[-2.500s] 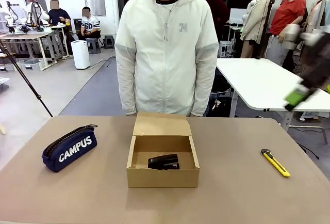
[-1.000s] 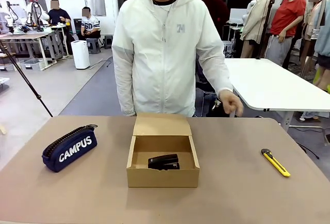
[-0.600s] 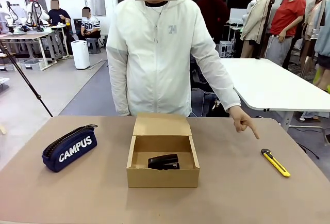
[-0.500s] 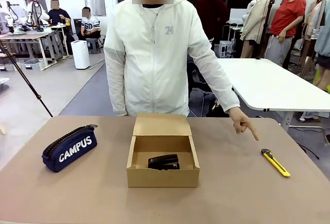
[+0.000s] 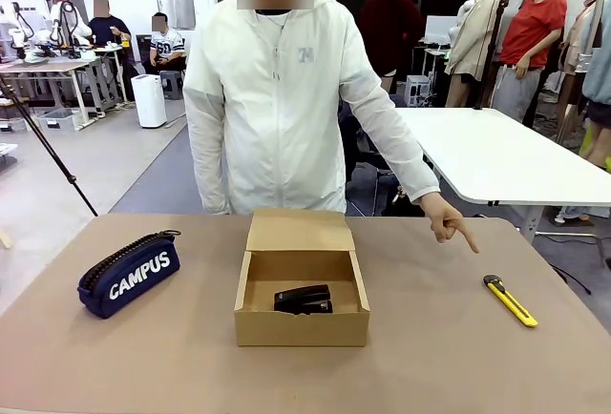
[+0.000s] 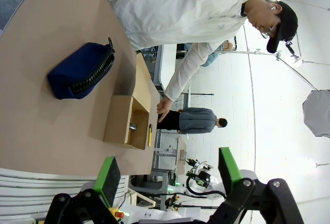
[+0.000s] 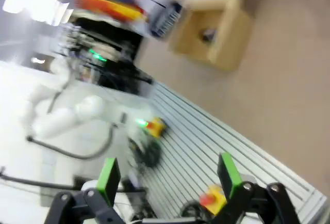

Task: Pack the items into the box.
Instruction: Pick up the item indicated by the person and place it inside the Mailer Box.

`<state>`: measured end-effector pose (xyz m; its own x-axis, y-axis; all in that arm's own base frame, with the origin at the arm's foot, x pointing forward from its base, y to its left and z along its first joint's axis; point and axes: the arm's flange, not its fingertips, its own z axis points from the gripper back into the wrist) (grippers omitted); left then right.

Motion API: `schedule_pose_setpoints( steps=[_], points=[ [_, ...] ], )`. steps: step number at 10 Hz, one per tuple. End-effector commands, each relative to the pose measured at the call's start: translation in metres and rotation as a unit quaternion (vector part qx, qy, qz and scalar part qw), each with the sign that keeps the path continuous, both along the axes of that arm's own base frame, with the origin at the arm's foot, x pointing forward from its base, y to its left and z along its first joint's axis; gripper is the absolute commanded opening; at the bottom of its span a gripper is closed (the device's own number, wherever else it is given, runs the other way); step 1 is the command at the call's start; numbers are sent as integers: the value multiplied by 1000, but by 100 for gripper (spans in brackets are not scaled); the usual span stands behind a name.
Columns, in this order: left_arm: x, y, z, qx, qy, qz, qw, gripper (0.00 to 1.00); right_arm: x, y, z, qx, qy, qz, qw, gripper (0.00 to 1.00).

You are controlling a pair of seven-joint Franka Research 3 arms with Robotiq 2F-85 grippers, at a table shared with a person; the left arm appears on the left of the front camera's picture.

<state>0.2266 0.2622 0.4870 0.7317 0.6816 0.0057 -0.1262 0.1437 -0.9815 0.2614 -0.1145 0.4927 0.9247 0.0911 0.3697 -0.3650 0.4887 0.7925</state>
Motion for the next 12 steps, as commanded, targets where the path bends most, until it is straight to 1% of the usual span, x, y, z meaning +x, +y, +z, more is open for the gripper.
schedule_pose_setpoints(
  steps=[1, 2, 3, 4, 5, 6, 7, 8, 9, 10, 11, 12],
  points=[
    [-1, 1, 1, 0, -9, -3, 1000, 100, 65, 52, 0, -342, 166, 70, 922, 100],
    [-1, 1, 1, 0, -9, -3, 1000, 100, 89, 70, -12, -484, 233, 46, 842, 100],
    [-1, 1, 1, 0, -9, -3, 1000, 100, 107, 83, -25, -555, 245, 59, 793, 100],
    [-1, 1, 1, 0, -9, -3, 1000, 100, 118, 92, -41, -625, 249, 29, 739, 100],
    [-1, 1, 1, 0, -9, -3, 1000, 100, 128, 94, -66, -659, 253, 7, 708, 100],
    [-1, 1, 1, 0, -9, -3, 1000, 100, 132, 93, -84, -653, 252, 10, 714, 100],
    [-1, 1, 1, 0, -9, -3, 1000, 100, 133, 86, -105, -667, 252, -10, 701, 100],
    [-1, 1, 1, 0, -9, -3, 1000, 100, 135, 73, -119, -671, 242, -25, 700, 100],
    [-1, 1, 1, 0, -9, -3, 1000, 100, 133, 56, -122, -655, 220, -35, 723, 100],
    [-1, 1, 1, 0, -9, -3, 1000, 100, 128, 56, -100, -613, 206, -72, 759, 100],
    [-1, 1, 1, 0, -9, -3, 1000, 100, 128, 63, -129, -619, 208, -47, 756, 100],
    [-1, 1, 1, 0, -9, -3, 1000, 100, 128, 63, -129, -619, 208, -47, 756, 100]
  ],
)
